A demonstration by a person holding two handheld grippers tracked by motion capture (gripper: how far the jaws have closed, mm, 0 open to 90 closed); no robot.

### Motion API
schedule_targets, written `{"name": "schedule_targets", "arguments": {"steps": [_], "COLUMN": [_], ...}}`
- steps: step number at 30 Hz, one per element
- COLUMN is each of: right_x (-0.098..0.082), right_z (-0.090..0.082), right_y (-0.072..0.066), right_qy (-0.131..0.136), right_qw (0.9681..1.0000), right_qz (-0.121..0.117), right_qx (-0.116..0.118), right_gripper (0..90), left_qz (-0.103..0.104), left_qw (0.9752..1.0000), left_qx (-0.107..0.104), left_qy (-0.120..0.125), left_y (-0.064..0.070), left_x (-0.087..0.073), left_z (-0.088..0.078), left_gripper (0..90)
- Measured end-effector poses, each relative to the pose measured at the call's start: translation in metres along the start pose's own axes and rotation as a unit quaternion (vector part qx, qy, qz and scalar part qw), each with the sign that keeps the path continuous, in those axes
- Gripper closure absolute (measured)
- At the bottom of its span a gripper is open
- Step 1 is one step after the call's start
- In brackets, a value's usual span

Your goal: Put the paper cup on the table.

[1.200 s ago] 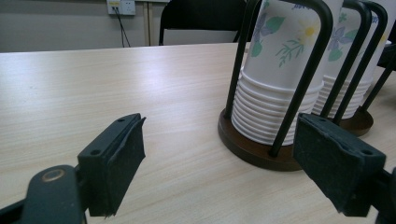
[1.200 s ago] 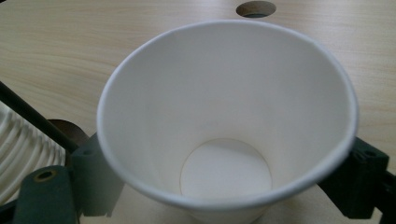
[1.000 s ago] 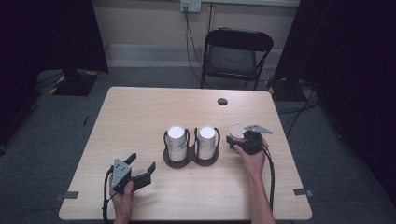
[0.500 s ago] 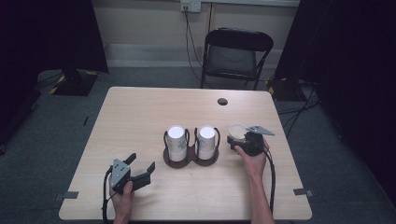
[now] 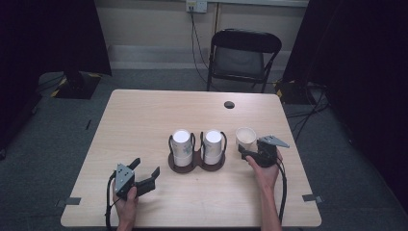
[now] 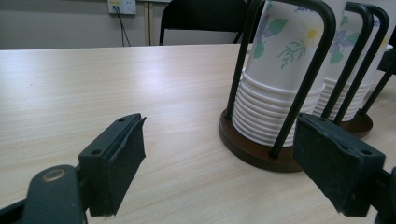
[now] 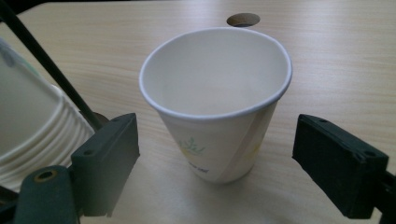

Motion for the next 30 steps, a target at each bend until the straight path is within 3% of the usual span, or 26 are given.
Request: {"name": "schedule_targets", "arguments": {"steps": [4, 11, 15, 19, 27, 30], "right_x": [-0.004, -0.009, -0.009, -0.012, -0.023, -0.028], "right_z": [-0.008, -0.027, -0.038, -0.049, -0.067, -0.073], "right_y": [-0.002, -0.005, -0.011, -0.017, -0.024, -0.030], "right_qy": [0.007, 0.027, 0.042, 0.052, 0.068, 0.071], "right_qw": [0.9999, 0.9996, 0.9990, 0.9986, 0.9974, 0.9974], "right_qz": [-0.008, 0.008, 0.001, 0.005, -0.004, 0.001], "right_qx": [-0.010, -0.008, -0.011, -0.010, -0.023, -0.007], "right_gripper": [14.3, 14.9, 15.6, 14.7, 16.4, 16.3], "left_qz": [-0.001, 0.004, 0.012, 0.007, 0.006, 0.006], "left_qw": [1.0000, 1.0000, 0.9999, 0.9998, 0.9998, 0.9998], "left_qx": [0.002, 0.006, 0.010, 0.019, 0.017, 0.019], "left_qy": [-0.002, -0.002, -0.005, -0.009, -0.005, -0.006], "left_y": [0.000, 0.001, 0.002, 0.001, 0.002, 0.002], "left_x": [0.000, 0.000, 0.000, 0.000, -0.001, -0.001], "left_z": [0.000, 0.000, 0.001, 0.001, 0.000, 0.000], "left_gripper": [16.9, 16.0, 16.0, 16.0, 16.0, 16.0]}}
Point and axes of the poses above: each handheld gripper's, and its own axes: z roughly forward along the jaws, x roughly out of its top, y roughly to its right, the point moved 5 cm from there along z, roughly forward along the jaws, and after that the axes turned 9 degrees about -x, right-handed, at the moved point
